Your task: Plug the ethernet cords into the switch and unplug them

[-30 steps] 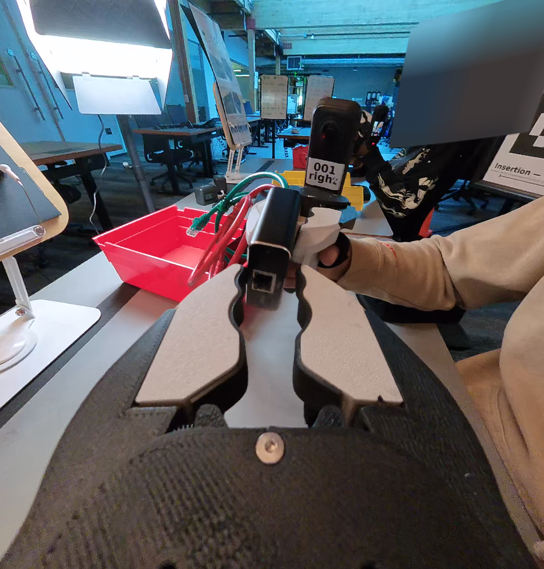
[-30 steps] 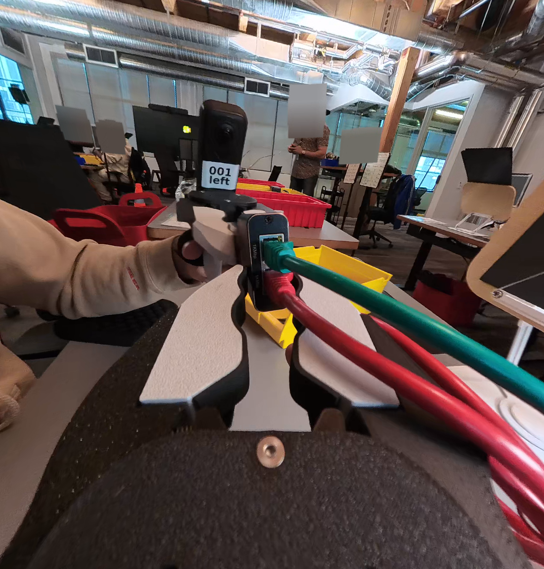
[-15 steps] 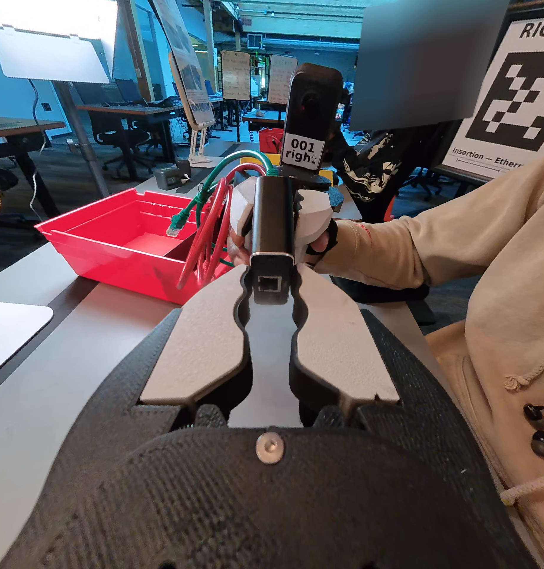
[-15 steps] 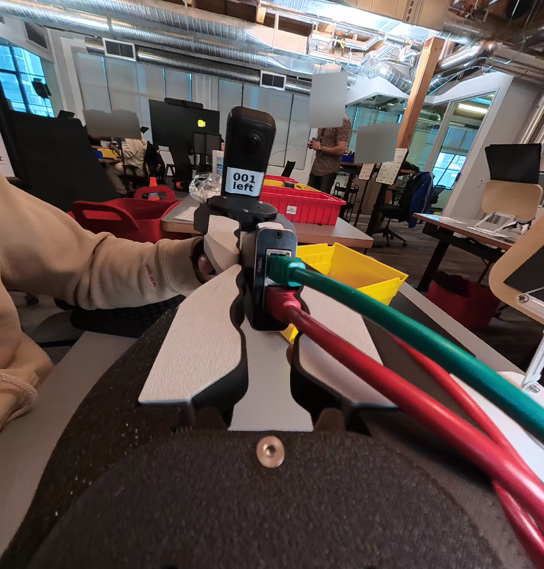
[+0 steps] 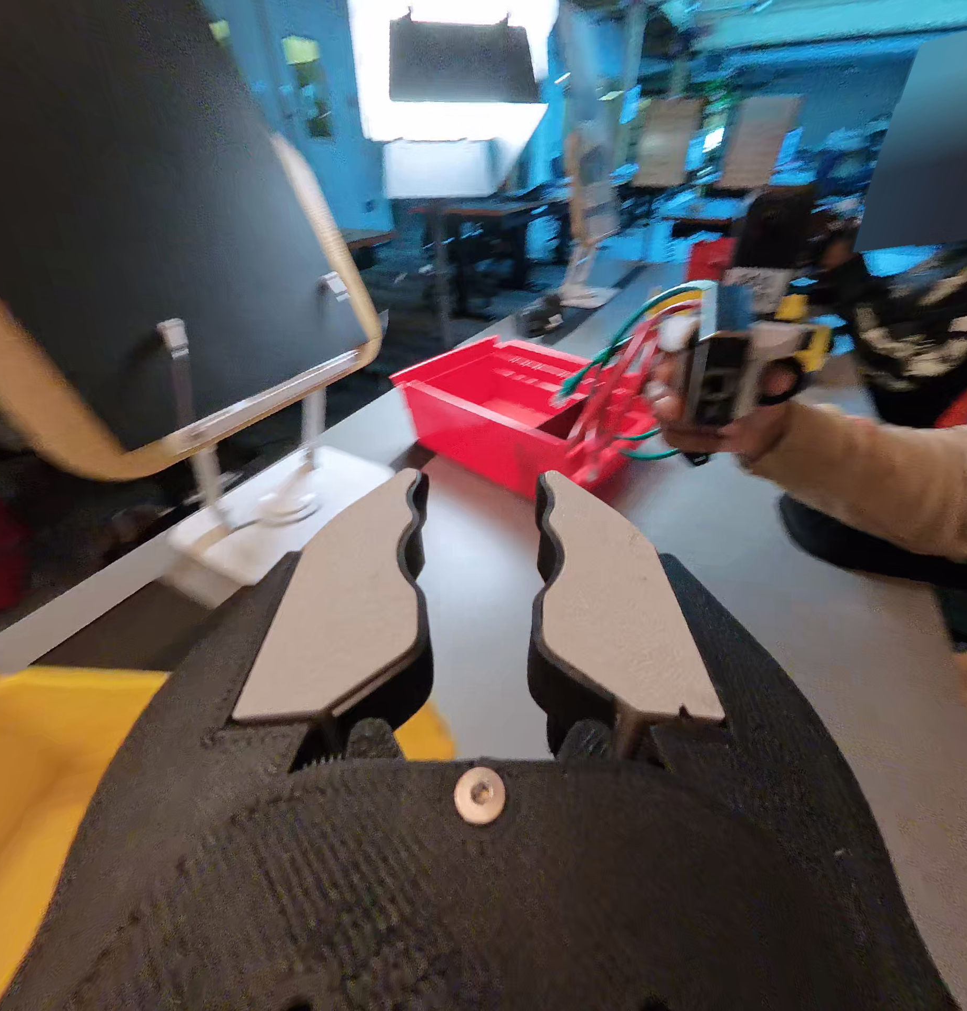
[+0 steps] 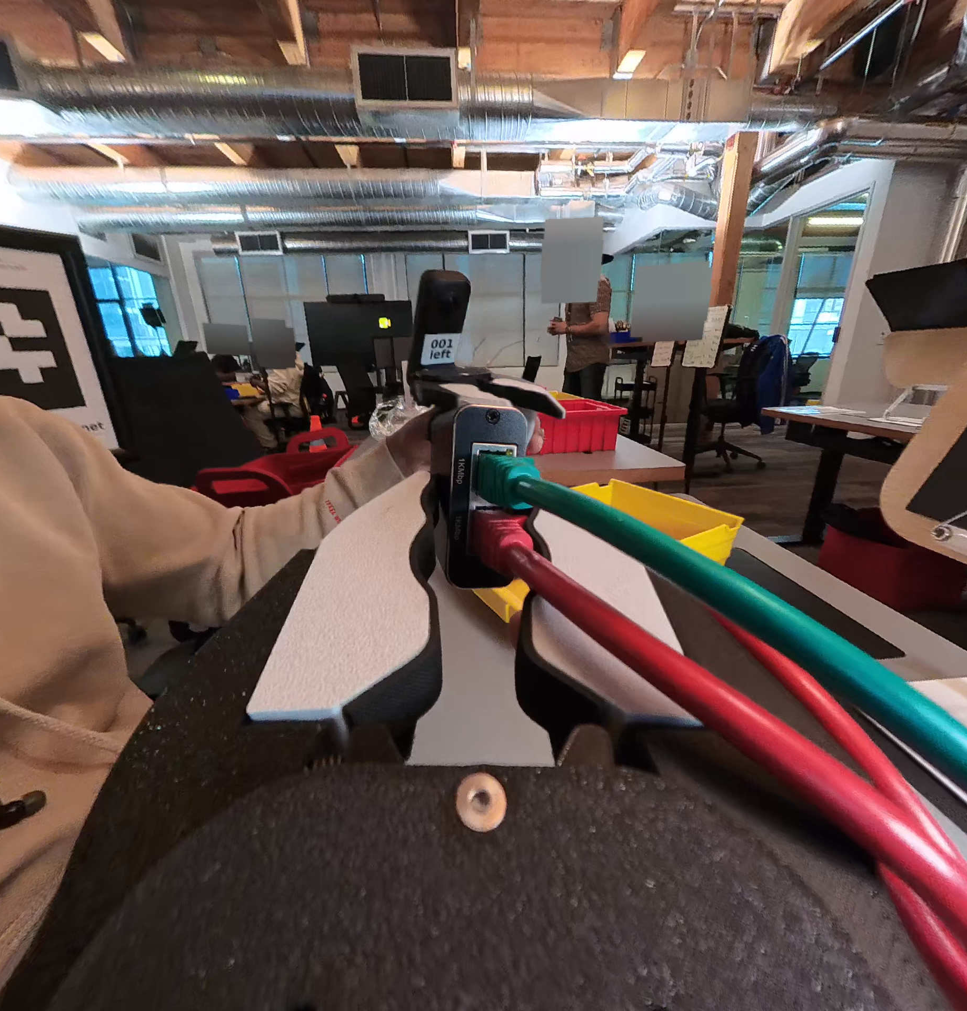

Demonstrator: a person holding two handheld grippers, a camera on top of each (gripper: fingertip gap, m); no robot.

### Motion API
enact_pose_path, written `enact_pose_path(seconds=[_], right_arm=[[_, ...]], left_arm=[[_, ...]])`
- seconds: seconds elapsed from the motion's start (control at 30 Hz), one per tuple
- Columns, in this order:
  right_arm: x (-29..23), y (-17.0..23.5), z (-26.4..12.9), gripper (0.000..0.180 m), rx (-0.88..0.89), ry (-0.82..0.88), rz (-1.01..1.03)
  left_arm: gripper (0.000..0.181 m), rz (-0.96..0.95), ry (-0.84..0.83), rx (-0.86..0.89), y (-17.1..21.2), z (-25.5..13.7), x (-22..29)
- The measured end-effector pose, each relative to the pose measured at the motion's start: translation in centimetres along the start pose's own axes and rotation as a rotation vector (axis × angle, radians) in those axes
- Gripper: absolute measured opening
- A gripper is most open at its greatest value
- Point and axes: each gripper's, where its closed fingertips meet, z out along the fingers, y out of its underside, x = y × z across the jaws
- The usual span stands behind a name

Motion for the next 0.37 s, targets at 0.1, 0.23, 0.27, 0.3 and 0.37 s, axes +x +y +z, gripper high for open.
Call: enact_pose_path(seconds=[0.1,0.23,0.27,0.3,0.37], right_arm=[[0.1,-0.2,-0.2,0.027,0.007,0.002,0.001],[0.2,0.0,-0.2,0.027,0.011,-0.006,0.013],[0.1,0.1,-0.2,0.027,0.011,-0.009,0.016],[0.1,0.2,-0.2,0.028,0.010,-0.012,0.018],[0.0,0.4,-0.1,0.028,0.005,-0.017,0.015]], left_arm=[[0.035,-0.007,-0.179,-0.127,2.3,-2.6,-4.6],[0.036,-0.103,-0.251,-0.259,6.2,-4.3,-8.0],[0.036,-0.124,-0.273,-0.295,7.3,-4.6,-8.8],[0.036,-0.151,-0.289,-0.328,8.3,-4.8,-9.4],[0.035,-0.191,-0.320,-0.395,10.2,-5.2,-10.5]])
